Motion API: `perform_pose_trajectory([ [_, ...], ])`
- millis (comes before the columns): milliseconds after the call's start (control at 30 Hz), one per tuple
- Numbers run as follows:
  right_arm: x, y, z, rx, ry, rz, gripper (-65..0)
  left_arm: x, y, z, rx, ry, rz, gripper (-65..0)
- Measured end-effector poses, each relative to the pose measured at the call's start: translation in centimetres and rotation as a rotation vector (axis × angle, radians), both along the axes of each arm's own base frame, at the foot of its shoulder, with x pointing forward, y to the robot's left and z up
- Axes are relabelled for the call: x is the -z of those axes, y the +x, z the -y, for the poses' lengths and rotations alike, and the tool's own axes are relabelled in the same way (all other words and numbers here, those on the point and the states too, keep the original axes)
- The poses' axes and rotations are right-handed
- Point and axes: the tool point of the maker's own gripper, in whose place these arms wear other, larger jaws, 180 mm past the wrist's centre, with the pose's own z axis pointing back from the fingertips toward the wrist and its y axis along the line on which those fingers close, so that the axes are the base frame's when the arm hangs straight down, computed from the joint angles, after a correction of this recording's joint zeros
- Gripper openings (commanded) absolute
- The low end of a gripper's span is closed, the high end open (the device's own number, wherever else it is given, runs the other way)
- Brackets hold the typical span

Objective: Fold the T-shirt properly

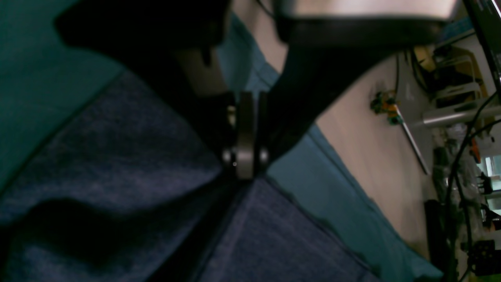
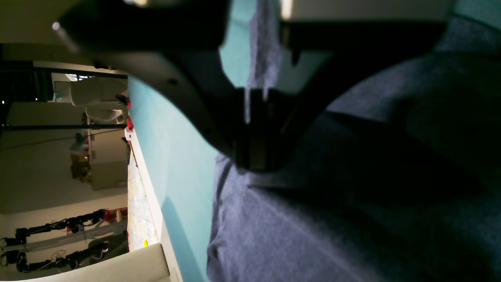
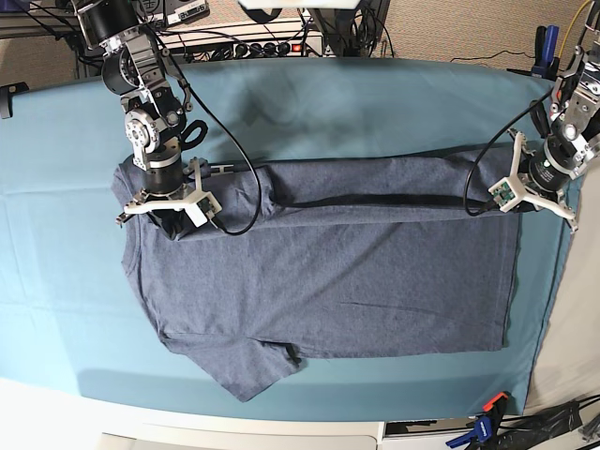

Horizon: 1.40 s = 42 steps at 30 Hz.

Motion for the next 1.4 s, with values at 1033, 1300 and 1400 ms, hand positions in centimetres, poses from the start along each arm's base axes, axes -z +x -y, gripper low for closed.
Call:
perform_pose_trajectory([
  [1033, 0.0, 0.0, 0.0, 0.000, -0.001, 0.000, -65.0, 2.3, 1.7, 1.9, 0.100, 0.100, 0.008, -65.0],
  [1300, 0.2, -0.1, 0.3, 0.017, -0.006, -0.009, -65.0, 2.3, 1.7, 1.8, 0.095, 0.097, 0.000, -65.0],
  [1400, 0.1, -0.1, 0.5, 0.022, -0.014, -0.011, -65.0, 2.3, 1.7, 1.8, 0.094, 0.098, -0.001, -65.0],
])
